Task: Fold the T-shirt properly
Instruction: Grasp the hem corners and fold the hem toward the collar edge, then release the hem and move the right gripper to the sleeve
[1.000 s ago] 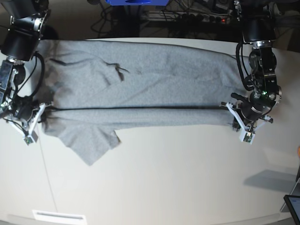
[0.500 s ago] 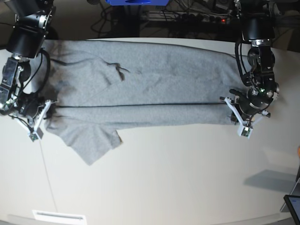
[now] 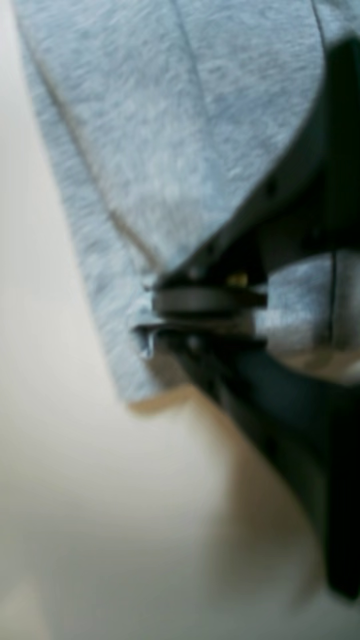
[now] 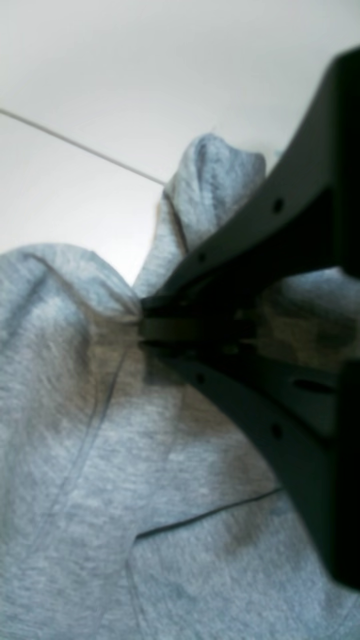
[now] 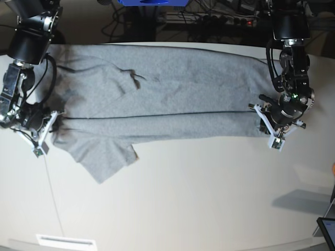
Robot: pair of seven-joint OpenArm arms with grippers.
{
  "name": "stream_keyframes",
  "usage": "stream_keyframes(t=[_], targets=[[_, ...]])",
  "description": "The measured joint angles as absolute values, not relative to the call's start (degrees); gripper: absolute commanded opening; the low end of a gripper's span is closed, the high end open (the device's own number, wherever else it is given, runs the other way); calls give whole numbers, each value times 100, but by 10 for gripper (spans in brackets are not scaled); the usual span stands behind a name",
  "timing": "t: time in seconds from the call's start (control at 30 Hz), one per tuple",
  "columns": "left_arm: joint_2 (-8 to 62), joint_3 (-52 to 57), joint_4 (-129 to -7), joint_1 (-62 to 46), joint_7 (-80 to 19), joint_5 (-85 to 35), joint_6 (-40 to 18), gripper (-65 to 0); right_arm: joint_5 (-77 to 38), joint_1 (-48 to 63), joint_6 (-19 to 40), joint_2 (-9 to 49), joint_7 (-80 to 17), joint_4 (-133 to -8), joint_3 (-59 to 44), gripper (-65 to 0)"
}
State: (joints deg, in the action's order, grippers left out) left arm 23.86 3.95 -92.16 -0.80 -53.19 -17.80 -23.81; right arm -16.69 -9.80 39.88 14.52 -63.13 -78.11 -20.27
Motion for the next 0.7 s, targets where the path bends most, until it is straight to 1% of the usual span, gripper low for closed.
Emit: stream_keyframes(t=[0.07, 0.2, 0.33, 0.7], targets=[[2436, 395, -9404, -187, -5312, -1800, -2381, -430, -1669, -980, 3990, 1455, -6313, -7811, -2027, -638], [2447, 397, -9690, -390, -5380, -1789, -2386, -428, -1671, -980, 3988, 1452, -6375, -7811, -2027, -638], [2449, 397, -9974, -414, -5765, -1791, -2383, -428, -1673, -980, 3988, 1455, -6547, -7813, -2027, -638], [2453, 443, -10892, -860, -5999, -1804, -2386, -428, -1678, -980, 3990, 1455, -6613, -7819, -2027, -640]])
